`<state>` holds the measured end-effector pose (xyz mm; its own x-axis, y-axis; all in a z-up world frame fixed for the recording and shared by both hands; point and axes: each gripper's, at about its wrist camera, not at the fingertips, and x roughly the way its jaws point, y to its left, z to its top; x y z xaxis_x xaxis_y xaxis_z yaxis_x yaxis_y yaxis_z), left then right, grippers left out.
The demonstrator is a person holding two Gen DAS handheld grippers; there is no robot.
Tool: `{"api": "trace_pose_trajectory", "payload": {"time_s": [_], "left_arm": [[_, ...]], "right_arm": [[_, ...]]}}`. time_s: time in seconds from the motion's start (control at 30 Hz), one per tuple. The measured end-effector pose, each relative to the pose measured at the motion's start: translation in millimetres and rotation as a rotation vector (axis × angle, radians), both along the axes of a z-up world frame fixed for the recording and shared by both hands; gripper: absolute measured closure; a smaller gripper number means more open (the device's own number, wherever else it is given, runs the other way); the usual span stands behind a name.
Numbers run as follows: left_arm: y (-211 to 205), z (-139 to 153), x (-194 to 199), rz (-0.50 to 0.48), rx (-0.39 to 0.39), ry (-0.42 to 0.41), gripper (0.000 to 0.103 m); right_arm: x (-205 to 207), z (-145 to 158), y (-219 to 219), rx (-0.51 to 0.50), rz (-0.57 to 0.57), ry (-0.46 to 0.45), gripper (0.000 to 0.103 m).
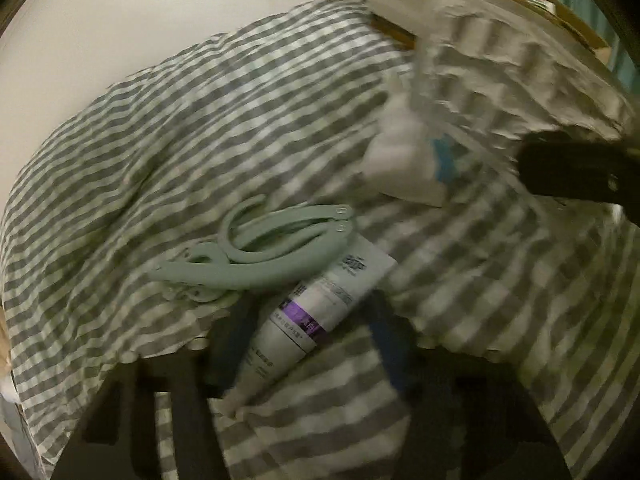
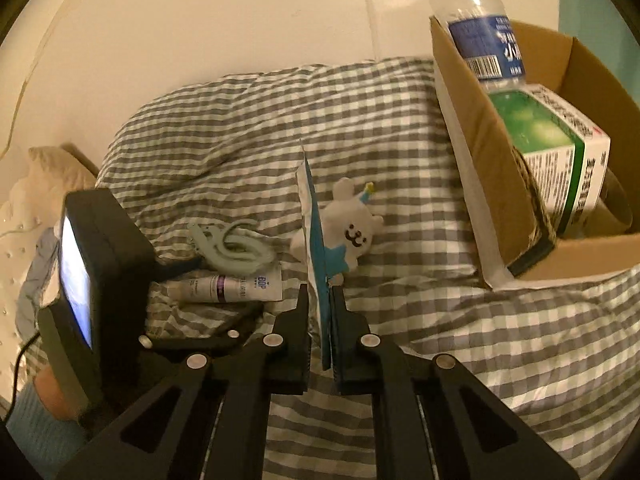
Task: Organize objects
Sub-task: 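Grasp the blue blister pack with the right gripper while the left grasps the toothpaste tube, then carry the blister pack and toothpaste tube into the cardboard box and release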
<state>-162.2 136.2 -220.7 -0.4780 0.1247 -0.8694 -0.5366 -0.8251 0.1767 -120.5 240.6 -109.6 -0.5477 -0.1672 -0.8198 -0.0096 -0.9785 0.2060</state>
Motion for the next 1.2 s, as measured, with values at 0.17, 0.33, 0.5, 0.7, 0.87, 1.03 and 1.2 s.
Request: {"api": "trace_pose_trajectory", "payload": {"time_s": [0.17,0.33,0.5,0.7,0.87,1.03,1.2], "left_arm": [[-7,17,12,0.058,0.039,-0.036,0.072],[-19,56,35,0.131,0.149,-0.061,0.079],[-17,108,60,0.113,0.185,0.026,0.080],[0,159,88,0.059,0.229,0.074,0.080],[14,211,100,0.024,0.293,0.145,0.080],[40,255,89,0.017,0.342,0.211,0.080],[81,278,69,-0.035,0.375,0.244,0.080]], "right_arm": [[6,8,-1,0.012,0.007,0.014,0.096],[25,28,2,-0.013,0.020,0.040,0.096],[56,64,7,0.021,0.014,0.087,0.096],[87,115,11,0.019,0.013,0.151,0.096],[102,176,16,0.105,0.031,0.239,0.096],[99,232,48,0.177,0.020,0.284,0.096],[76,254,98,0.187,-0.052,0.295,0.096]]}}
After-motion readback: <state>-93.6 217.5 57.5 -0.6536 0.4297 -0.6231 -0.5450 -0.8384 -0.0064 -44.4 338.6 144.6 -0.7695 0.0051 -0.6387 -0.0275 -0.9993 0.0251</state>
